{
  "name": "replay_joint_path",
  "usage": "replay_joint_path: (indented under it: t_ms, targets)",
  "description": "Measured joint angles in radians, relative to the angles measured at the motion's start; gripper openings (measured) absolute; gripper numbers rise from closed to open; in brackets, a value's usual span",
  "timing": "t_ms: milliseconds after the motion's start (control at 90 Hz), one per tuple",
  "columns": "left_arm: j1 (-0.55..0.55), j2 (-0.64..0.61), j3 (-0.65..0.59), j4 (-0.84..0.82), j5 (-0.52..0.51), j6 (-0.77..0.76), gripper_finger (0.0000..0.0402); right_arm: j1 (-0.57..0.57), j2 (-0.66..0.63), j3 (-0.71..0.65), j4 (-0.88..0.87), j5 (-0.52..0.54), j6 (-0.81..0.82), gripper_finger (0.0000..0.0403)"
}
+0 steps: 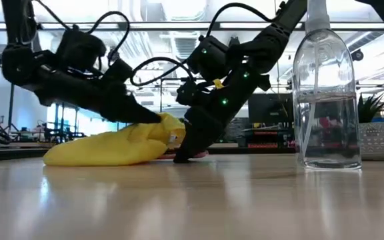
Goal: Apply microfiber cloth
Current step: Wipe the front of the pink cellphone with a microfiber cloth
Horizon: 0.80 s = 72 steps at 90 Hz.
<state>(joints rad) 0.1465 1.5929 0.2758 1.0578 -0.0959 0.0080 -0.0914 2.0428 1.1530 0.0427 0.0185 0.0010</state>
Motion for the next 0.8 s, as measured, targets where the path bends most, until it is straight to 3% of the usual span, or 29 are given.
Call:
replay_joint_path:
  t_ms: [156,311,433,578,800]
  targets:
    - [0.0,-0.004,-0.019,0.054,0.017,-0.064,0.0083,0.0,0.001,0.0,0.004,0.0,0.0,0.0335]
    - [-0.001,-0.012,-0.053,0.106,0.139,-0.065,0.0142,0.001,0.001,0.0,0.006,0.0,-0.001,0.0331]
    - [-0.001,-0.017,-0.115,0.102,0.064,-0.079,0.017,0.001,0.001,0.0,0.009,0.0,-0.003,0.0334]
    - [0.0,0.003,-0.169,0.098,-0.096,-0.081,0.0176,0.001,0.001,0.0,0.016,-0.001,-0.012,0.0331]
    - [-0.001,0.088,-0.102,0.101,-0.028,-0.072,0.0146,0.002,0.002,0.002,0.02,-0.001,-0.012,0.0333]
